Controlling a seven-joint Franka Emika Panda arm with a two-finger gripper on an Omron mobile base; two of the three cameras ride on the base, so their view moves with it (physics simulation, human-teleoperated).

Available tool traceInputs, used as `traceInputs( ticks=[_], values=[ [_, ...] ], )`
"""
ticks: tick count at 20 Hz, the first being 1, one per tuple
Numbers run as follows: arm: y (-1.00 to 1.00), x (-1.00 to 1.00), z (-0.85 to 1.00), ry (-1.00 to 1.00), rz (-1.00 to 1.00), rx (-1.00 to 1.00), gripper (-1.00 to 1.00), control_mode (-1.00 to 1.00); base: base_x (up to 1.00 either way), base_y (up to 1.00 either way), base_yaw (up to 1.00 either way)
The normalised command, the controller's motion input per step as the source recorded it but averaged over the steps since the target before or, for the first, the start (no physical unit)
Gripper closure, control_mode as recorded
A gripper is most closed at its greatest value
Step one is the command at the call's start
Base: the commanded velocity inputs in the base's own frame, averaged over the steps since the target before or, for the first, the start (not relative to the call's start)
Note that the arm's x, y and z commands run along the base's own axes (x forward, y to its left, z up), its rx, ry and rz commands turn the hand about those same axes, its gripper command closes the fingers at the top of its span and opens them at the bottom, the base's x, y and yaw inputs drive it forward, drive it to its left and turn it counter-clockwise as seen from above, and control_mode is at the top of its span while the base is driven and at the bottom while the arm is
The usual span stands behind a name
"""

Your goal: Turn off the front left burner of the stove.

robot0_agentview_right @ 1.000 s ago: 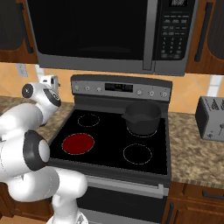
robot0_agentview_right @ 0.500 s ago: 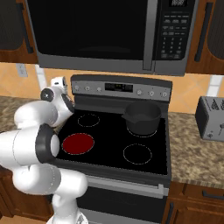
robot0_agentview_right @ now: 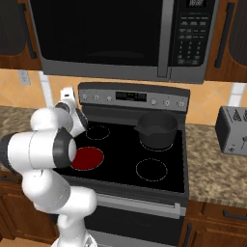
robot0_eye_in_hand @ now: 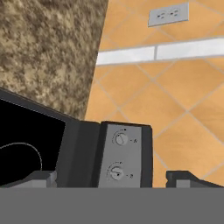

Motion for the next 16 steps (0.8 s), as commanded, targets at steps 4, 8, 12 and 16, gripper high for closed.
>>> traceInputs(
  ticks=[4,8,12,16],
  values=[
    [-0.02,0.19,0.00,0.00,0.07,0.06,-1.00,-1.00,0.00,0.00,0.00],
    [0.00,0.44,0.03,0.06,0.00,0.00,-1.00,-1.00,0.00,0.00,0.00],
    [0.01,0.37,0.04,0.00,0.00,0.00,-1.00,-1.00,0.00,0.00,0.00],
    [0.01,0.25,0.00,0.00,0.00,0.00,-1.00,-1.00,0.00,0.00,0.00]
  ],
)
